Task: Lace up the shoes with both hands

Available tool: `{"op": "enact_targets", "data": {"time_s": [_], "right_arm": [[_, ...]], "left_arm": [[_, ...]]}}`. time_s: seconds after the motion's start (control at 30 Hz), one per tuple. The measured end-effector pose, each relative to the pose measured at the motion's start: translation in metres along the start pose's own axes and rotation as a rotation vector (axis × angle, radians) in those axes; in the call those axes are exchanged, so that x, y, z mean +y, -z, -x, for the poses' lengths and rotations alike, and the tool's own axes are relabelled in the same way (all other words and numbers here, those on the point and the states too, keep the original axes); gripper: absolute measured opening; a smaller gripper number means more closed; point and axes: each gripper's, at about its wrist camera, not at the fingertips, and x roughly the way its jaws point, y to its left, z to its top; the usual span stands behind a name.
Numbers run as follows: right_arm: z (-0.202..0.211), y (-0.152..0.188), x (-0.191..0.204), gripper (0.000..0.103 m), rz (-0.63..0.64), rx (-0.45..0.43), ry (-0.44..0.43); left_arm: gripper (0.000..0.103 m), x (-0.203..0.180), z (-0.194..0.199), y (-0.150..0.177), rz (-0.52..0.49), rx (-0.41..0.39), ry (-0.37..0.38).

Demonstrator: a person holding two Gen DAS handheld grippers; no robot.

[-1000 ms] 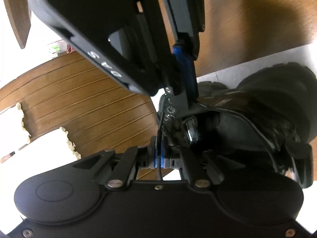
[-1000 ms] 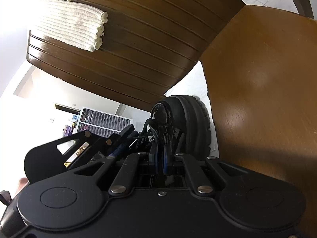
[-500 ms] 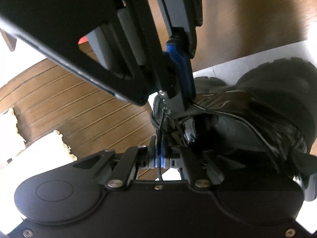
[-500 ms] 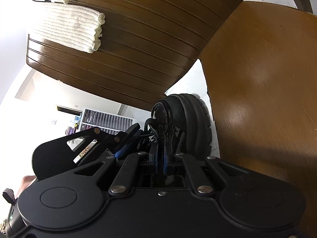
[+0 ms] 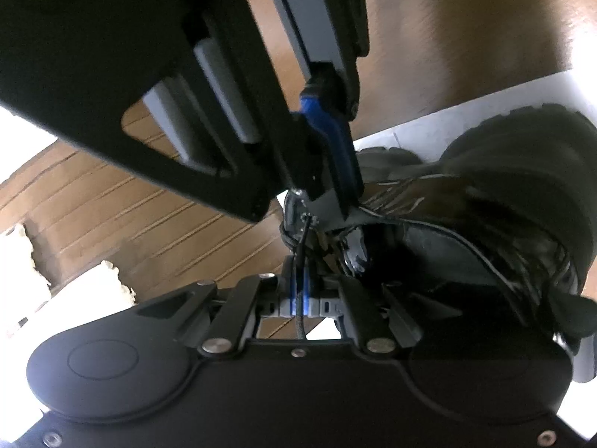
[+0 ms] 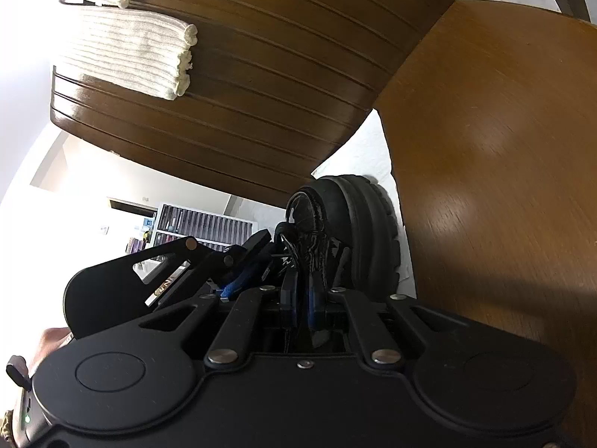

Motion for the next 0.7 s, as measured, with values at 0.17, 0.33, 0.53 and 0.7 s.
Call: {"op": "enact_targets", "data": {"time_s": [0.17,0.33,0.53,0.7], "right_arm": [[0.0,0.0,0.0,0.005,0.006,0.004,-0.006],[-0.001,-0.001,0.0,0.005,0.012,0.004,-0.008],[-0.001,-0.002,0.001,0.005,0.013,0.007,-0.009],[-0.001,-0.002,0.002,0.005,0.009,0.007,-0.01]], "left_arm": [[0.005,0.009,-0.004,-0.011,-0.037,-0.012,-0.015],[0.005,0.022,-0.006,-0.025,-0.016,-0.033,-0.018],[0.005,0.038,-0.014,-0.034,0.016,-0.036,-0.007],[0.005,0.054,-0.02,-0.041,0.033,-0.05,0.002]]}}
